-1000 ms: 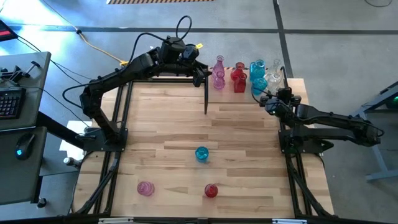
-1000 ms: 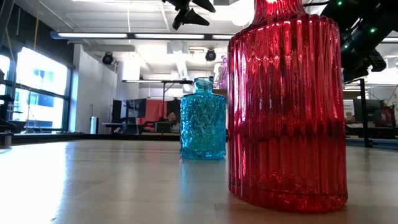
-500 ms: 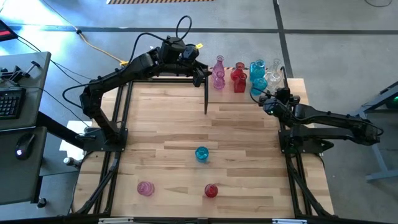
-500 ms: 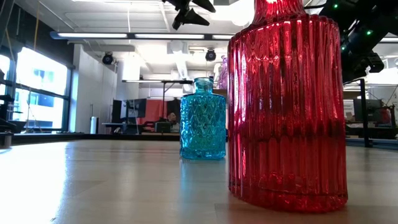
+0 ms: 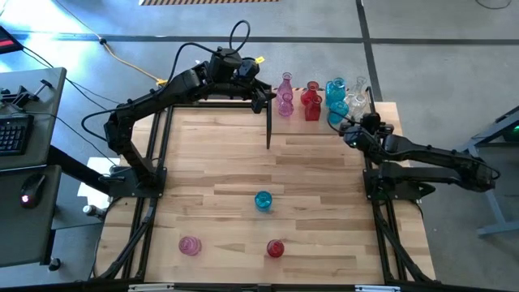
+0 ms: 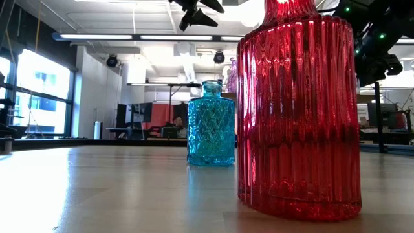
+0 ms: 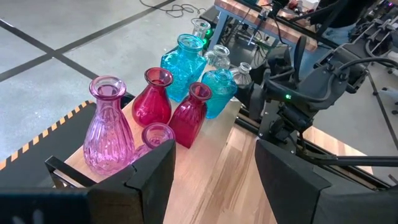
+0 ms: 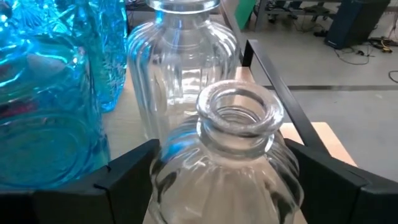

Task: Sort vases onto shelf
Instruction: Put the transparent vase on the shelf aligned with the transparent vases, then adjust the vases on the shelf

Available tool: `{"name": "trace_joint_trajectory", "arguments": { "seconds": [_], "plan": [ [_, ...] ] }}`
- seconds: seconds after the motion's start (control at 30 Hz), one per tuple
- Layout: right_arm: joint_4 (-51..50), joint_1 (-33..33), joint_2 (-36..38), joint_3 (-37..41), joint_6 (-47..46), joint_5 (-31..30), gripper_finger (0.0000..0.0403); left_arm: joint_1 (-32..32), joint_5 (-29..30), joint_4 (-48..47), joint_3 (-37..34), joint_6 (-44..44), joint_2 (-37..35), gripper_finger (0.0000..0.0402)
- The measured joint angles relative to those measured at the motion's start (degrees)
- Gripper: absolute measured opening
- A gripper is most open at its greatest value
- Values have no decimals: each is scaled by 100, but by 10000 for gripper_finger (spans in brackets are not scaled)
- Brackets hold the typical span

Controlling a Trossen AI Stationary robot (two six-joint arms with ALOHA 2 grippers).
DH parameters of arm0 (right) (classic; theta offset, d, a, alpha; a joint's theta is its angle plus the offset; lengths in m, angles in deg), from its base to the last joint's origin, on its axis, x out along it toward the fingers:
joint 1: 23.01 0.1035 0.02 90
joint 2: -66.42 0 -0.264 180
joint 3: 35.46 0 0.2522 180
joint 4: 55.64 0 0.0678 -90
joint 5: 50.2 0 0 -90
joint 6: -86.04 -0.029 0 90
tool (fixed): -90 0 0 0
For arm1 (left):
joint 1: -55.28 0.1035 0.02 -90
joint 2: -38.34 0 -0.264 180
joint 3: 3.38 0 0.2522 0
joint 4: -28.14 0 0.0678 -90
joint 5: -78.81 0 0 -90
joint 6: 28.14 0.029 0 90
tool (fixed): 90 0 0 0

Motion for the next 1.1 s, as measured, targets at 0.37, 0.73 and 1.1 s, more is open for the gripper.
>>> {"name": "trace_joint_trajectory", "arguments": {
  "seconds": [0.37,0.73,1.1],
  "plan": [
    [57,-8,0,0,7,-71,366,-1,1,0,0,0,0,211],
    [146,-8,15,-131,277,-66,393,1,1,0,0,0,0,211],
    [-48,-8,15,-439,519,-175,387,-1,1,-2,0,0,0,211]
  ]
}}
